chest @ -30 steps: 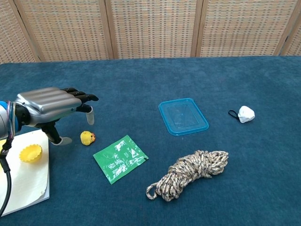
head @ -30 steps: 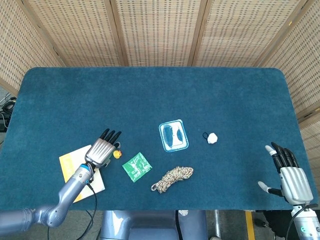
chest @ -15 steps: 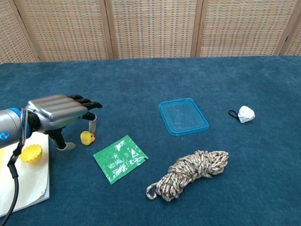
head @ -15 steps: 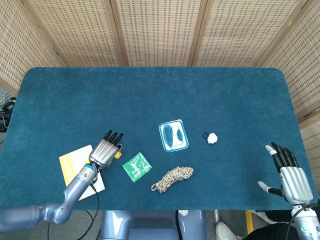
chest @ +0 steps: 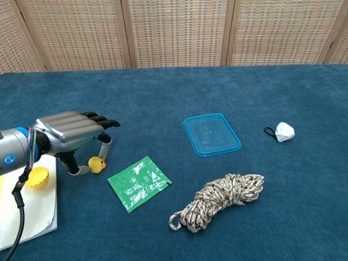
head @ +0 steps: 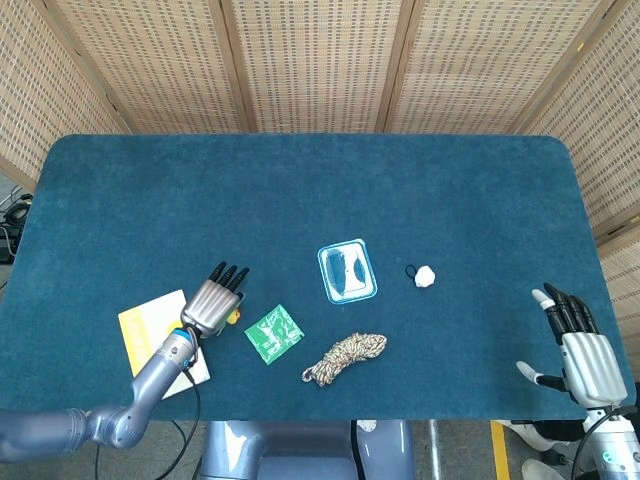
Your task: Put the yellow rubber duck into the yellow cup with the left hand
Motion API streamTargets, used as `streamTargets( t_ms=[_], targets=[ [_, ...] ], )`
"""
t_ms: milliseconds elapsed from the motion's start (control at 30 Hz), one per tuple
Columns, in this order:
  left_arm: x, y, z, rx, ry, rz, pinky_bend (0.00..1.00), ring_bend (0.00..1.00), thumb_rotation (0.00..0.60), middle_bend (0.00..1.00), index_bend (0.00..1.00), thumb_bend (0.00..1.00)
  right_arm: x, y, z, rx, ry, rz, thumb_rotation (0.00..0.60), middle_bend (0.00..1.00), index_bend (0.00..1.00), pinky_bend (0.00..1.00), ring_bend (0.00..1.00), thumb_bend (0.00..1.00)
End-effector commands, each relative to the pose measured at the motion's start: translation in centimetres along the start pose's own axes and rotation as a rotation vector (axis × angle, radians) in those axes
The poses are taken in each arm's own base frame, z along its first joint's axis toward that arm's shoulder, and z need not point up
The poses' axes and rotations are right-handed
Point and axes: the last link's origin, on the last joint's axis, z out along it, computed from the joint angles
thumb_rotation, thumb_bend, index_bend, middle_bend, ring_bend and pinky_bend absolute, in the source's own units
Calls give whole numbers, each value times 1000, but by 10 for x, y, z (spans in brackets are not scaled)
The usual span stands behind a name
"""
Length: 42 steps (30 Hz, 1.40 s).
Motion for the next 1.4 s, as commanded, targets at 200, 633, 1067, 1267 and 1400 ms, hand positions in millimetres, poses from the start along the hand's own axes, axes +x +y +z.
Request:
streamTargets(
  t_ms=[200, 633, 1067, 1267, 1400],
  targets=[
    [-4, -2, -1, 7, 0, -8, 42, 0, 600, 0, 512, 335, 0, 0, 0, 1, 3, 1, 600, 0, 60, 0, 0, 0],
    [19, -16, -16, 22, 82, -44, 46, 0, 600, 0, 522, 341, 2, 1, 0, -1, 9, 4, 600, 0, 60, 0, 0, 0],
    [7, -41, -87, 17, 126, -43, 33, 0, 600, 0, 518, 338, 2, 0, -2, 3, 14, 1, 600, 0, 60, 0, 0, 0],
    [-14, -54, -106, 22, 103, -7, 31, 0, 600, 0, 518, 337, 1, -2, -2, 6, 11, -6, 600, 0, 60, 0, 0, 0],
    [-27, -63, -108, 48, 71, -17, 31, 0, 600, 0, 518, 341, 0, -3, -3, 7, 12, -7, 600, 0, 60, 0, 0, 0]
  ],
)
